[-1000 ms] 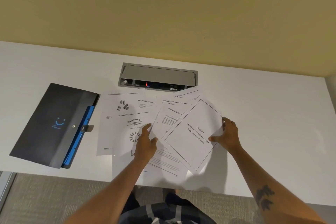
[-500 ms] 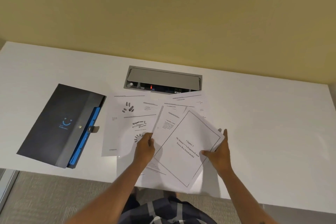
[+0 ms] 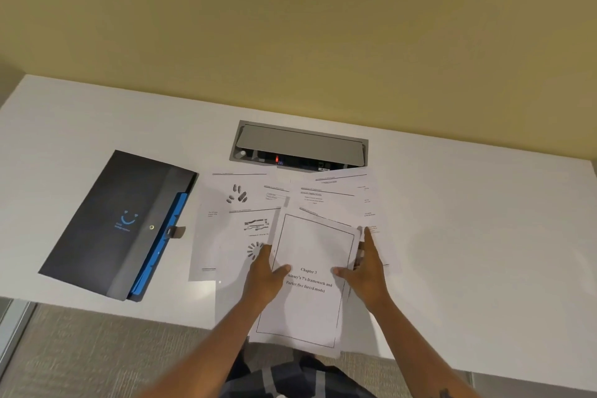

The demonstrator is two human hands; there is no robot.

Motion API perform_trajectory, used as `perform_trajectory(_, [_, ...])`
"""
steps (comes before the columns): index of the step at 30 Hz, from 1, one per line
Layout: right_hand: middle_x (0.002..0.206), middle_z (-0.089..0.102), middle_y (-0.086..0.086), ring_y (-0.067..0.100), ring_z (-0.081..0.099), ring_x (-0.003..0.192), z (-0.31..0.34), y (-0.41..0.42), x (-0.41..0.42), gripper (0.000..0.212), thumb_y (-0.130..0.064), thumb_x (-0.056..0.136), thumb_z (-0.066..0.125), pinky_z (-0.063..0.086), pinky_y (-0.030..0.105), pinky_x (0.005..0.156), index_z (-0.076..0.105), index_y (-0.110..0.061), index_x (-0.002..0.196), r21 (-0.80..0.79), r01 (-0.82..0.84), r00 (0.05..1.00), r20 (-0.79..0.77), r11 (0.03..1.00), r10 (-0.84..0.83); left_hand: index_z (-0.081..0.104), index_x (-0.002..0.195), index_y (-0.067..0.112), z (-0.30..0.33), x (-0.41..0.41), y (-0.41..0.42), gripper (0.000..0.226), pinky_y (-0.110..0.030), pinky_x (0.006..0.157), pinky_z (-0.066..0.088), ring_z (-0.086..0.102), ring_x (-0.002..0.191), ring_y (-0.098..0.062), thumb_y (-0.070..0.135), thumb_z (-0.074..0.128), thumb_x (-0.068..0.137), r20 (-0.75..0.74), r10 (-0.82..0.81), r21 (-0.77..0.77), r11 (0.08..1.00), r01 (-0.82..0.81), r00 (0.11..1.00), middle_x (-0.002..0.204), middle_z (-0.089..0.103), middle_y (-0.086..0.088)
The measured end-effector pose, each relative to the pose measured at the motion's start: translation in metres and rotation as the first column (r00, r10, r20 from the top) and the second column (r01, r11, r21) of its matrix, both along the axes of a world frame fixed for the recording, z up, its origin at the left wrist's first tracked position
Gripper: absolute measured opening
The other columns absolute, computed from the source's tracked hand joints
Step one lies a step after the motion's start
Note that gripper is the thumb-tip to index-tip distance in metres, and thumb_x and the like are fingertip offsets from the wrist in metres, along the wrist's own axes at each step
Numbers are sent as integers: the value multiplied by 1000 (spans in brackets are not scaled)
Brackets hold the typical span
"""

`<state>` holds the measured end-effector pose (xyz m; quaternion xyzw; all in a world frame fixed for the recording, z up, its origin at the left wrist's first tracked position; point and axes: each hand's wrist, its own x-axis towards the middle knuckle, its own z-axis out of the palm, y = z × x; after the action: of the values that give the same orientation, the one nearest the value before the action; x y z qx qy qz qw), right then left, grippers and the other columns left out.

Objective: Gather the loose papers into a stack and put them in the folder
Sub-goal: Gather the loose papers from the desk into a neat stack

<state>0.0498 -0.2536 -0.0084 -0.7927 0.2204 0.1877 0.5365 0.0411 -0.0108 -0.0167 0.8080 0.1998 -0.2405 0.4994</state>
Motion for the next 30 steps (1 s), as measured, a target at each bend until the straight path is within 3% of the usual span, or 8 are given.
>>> perform_trajectory(3, [113,68,-9,0,71,90,4,-1,12,96,-33,83,90,64,24,83,36,-26,161,-39,66,998,13,997,-66,44,142,19,2,-6,7,53,-20,87,43,51,109,-8,19,65,93,10,16,26,1000,-16,1000,124,48,17])
perform_trajectory(5, [103,70,-8,-6,69,78,8,-5,28,74,-31,92,80,56,10,70,45,-19,156,-96,109,994,28,989,-107,47,137,23,2,-13,15,46,-7,70,49,63,105,-13,16,63,94,6,56,1,998,-56,998,123,58,11])
perform_trajectory(7, [108,70,-2,2,69,88,15,-11,43,68,-26,92,81,48,6,70,51,-15,152,-173,91,995,49,981,-83,51,126,29,1,-22,27,38,-5,60,52,66,104,-14,14,63,94,11,123,-16,992,-123,992,120,63,8])
perform_trajectory(9, [124,65,6,22,65,111,21,-15,59,78,-22,85,88,48,14,84,49,-11,152,-248,2,998,67,969,16,52,113,36,-1,-31,41,32,-12,66,54,68,106,-17,14,65,94,15,185,-28,982,-184,983,114,66,11])
perform_trajectory(11, [139,56,8,26,56,128,29,-18,77,94,-26,79,93,49,31,102,42,-11,157,-326,-139,986,41,935,161,52,110,37,-3,-42,54,31,-16,77,52,67,111,-21,16,67,93,-8,225,-12,974,-225,974,111,65,17])
perform_trajectory(15, [160,37,10,31,38,147,43,-14,112,119,-48,72,94,40,48,117,26,-12,164,-513,-386,907,-61,767,416,42,145,23,-2,-60,75,59,-45,106,45,49,137,-31,27,69,92,-84,314,109,946,-305,946,143,54,-1])
perform_trajectory(20, [164,30,14,38,30,152,46,-3,130,140,-52,63,98,39,54,119,12,-11,166,-611,-537,826,-243,581,508,46,129,35,4,-73,89,45,-50,98,51,60,116,-27,27,70,92,-82,396,69,918,-392,914,122,60,5])
perform_trajectory(30, [155,36,15,34,36,143,40,2,133,128,-48,63,100,43,46,116,26,-12,161,-619,-568,803,-273,542,530,47,131,29,15,-78,95,45,-53,97,53,60,109,-23,24,70,92,-43,450,53,893,-447,892,122,62,2])
